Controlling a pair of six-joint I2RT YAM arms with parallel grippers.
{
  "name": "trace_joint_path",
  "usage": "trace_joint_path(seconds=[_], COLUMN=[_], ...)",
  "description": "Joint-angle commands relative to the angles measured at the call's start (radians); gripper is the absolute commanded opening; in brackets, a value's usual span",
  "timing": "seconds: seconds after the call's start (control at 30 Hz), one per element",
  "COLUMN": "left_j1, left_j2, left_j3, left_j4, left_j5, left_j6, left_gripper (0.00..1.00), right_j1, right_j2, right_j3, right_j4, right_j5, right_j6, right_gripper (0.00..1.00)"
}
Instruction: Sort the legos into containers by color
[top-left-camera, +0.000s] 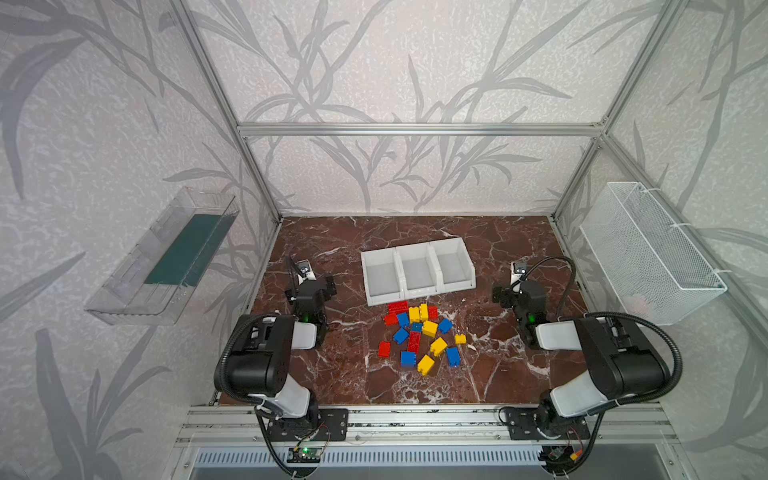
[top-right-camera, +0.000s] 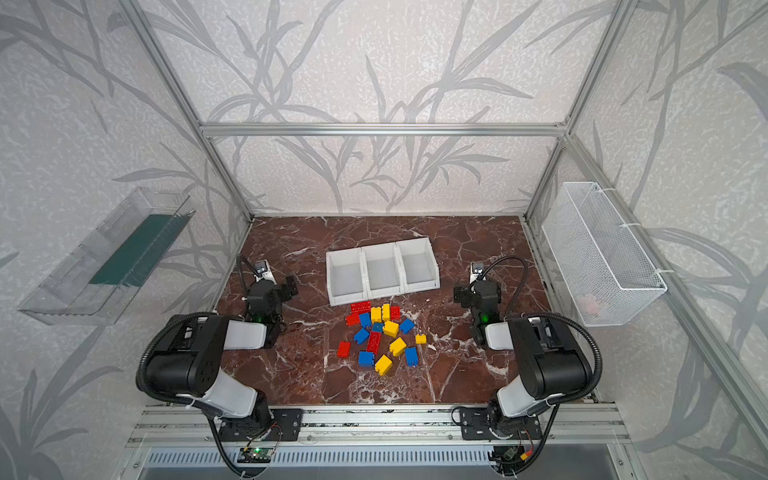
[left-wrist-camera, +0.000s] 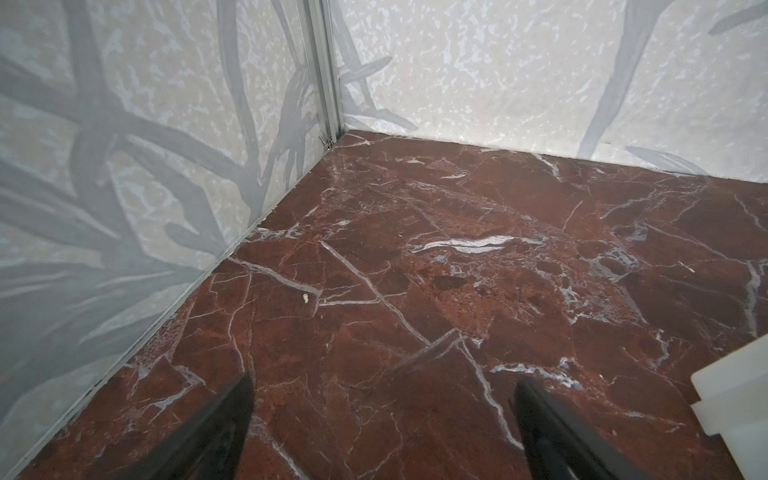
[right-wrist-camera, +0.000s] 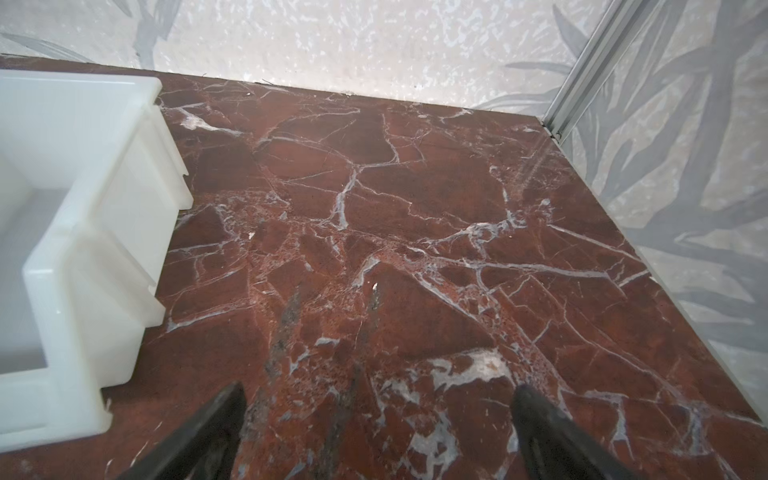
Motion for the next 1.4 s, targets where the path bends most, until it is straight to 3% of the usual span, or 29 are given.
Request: trace_joint_path(seconds=[0.0,0.97,1.07,1.13,1.2,1.27,1.37], left_j1=[0.0,0.011,0.002,-0.019,-0.065,-0.092,-0.119], left_j2=[0.007,0.004,-0.005,-0.094,-0.211,-0.305,-0.403], left_j3=[-0.007,0.002,0.001,0.045,0.16,0.26,0.296], left_j4=[0.02,-0.001,0.002,-0.154,-0.489,-0.759,-0.892], left_j5=[0.006,0.06,0.039,0.081,0.1,0.153,0.147], left_j6=[0.018,0.023,0.032,0.076,0.105,0.078,-0.063], left_gripper=[0.99,0.99,0.99,0.99,0.99,0.99,0.99], right_j1=[0.003,-0.006,-0.001,0.042,0.109,0.129,0.173], right_j2=[-0.016,-0.018,-0.042,-0.125,-0.324,-0.504,-0.629], right_j3=[0.016,0.014,-0.009,-0.037,0.041,0.218,0.345], right_j4=[0.017,0.014,0.053,0.068,-0.273,-0.773,-1.113], right_j5=[-0.001,-0.019,0.018,0.055,0.104,0.068,0.027], right_j6=[-0.007,-0.002,0.001,-0.054,-0.076,0.072,0.191], right_gripper=[0.99,0.99,1.0,0.99,1.0,1.0,0.99])
